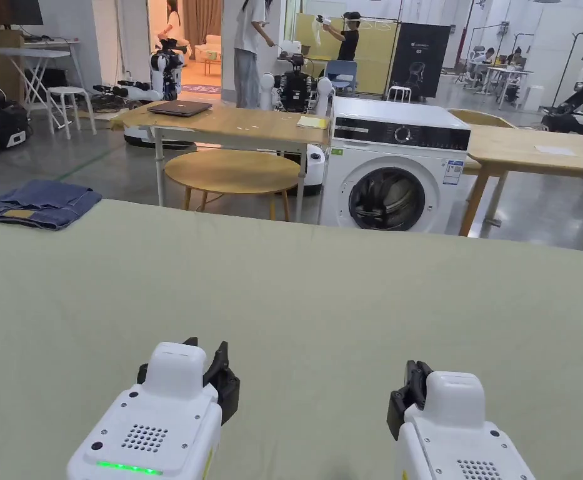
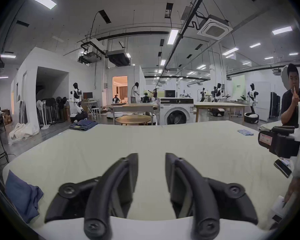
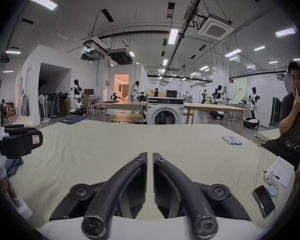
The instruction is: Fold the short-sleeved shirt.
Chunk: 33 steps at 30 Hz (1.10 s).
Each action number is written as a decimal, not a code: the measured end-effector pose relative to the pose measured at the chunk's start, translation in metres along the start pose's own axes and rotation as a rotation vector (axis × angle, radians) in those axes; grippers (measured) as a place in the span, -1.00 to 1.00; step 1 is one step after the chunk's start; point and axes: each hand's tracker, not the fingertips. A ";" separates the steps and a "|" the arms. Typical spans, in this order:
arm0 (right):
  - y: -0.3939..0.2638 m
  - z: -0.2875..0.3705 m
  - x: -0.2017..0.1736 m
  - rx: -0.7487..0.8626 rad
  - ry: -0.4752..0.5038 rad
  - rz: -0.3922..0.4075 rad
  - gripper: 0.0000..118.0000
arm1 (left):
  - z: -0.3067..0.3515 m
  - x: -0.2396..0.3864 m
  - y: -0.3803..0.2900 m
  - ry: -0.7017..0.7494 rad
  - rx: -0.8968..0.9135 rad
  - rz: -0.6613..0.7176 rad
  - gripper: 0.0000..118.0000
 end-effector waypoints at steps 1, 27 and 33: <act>0.000 0.000 0.001 0.002 0.001 0.003 -0.56 | 0.000 -0.001 0.000 -0.002 -0.004 -0.002 -0.27; 0.010 -0.004 0.012 0.015 -0.037 -0.025 0.68 | 0.003 -0.021 0.003 0.107 0.032 0.004 0.21; 0.015 -0.008 0.012 0.002 -0.067 -0.050 0.68 | 0.004 -0.028 0.005 0.098 0.028 0.023 0.21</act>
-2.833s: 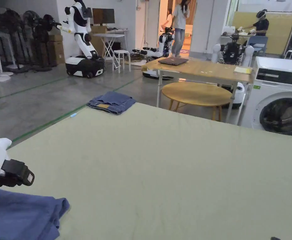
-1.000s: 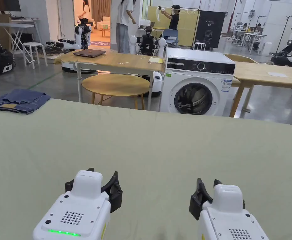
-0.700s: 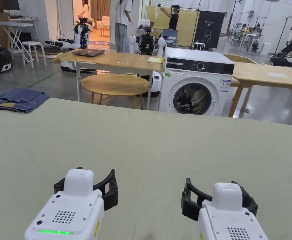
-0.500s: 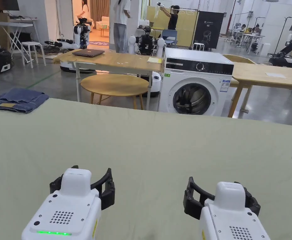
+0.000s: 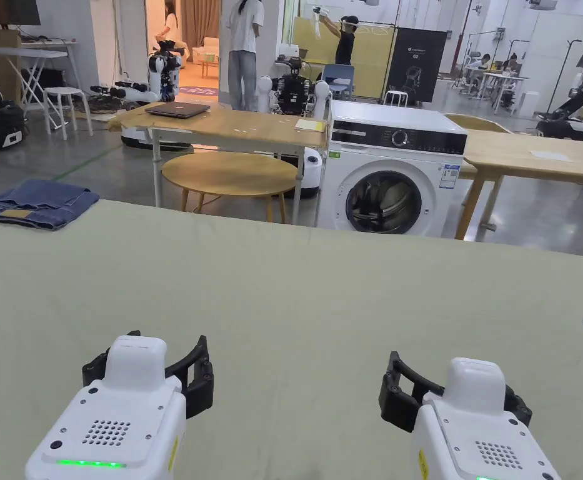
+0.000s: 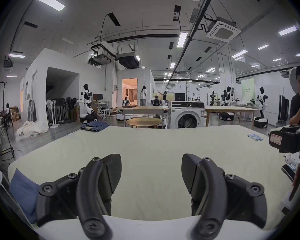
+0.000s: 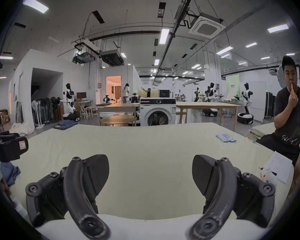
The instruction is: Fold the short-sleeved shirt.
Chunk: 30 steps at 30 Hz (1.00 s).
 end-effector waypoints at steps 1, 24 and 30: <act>0.001 -0.001 0.001 -0.002 0.003 -0.003 0.68 | 0.000 -0.001 0.000 -0.002 -0.002 0.002 0.21; 0.017 -0.018 -0.006 -0.128 -0.044 -0.077 0.68 | -0.004 0.003 0.000 0.002 0.024 -0.070 0.21; 0.015 -0.013 -0.013 -0.093 -0.051 -0.048 0.68 | -0.004 -0.003 0.001 -0.010 0.014 -0.023 0.21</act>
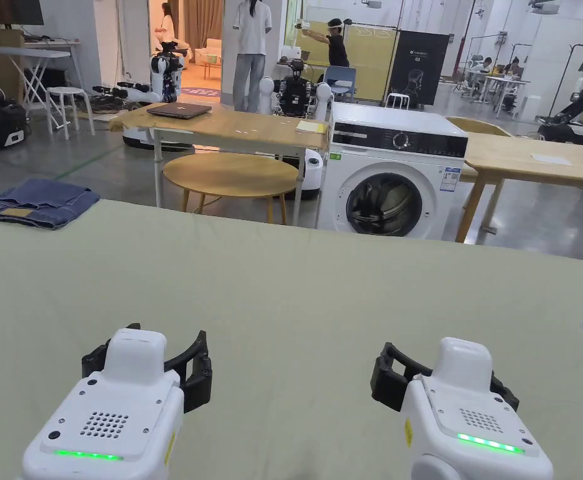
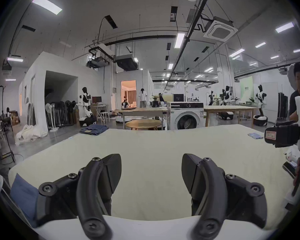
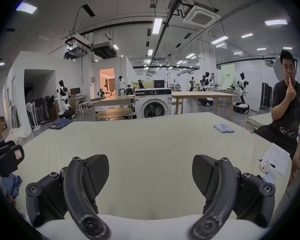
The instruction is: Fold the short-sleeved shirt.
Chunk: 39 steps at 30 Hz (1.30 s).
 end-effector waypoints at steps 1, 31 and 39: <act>-0.001 0.001 0.000 0.007 -0.003 0.002 0.68 | 0.000 -0.001 0.000 -0.004 -0.002 0.005 0.21; -0.004 0.001 0.000 0.024 0.012 0.044 0.68 | -0.002 -0.009 0.000 -0.054 -0.065 0.066 0.21; -0.004 0.004 -0.005 0.020 0.040 0.090 0.68 | -0.002 -0.007 -0.003 -0.067 -0.075 0.067 0.21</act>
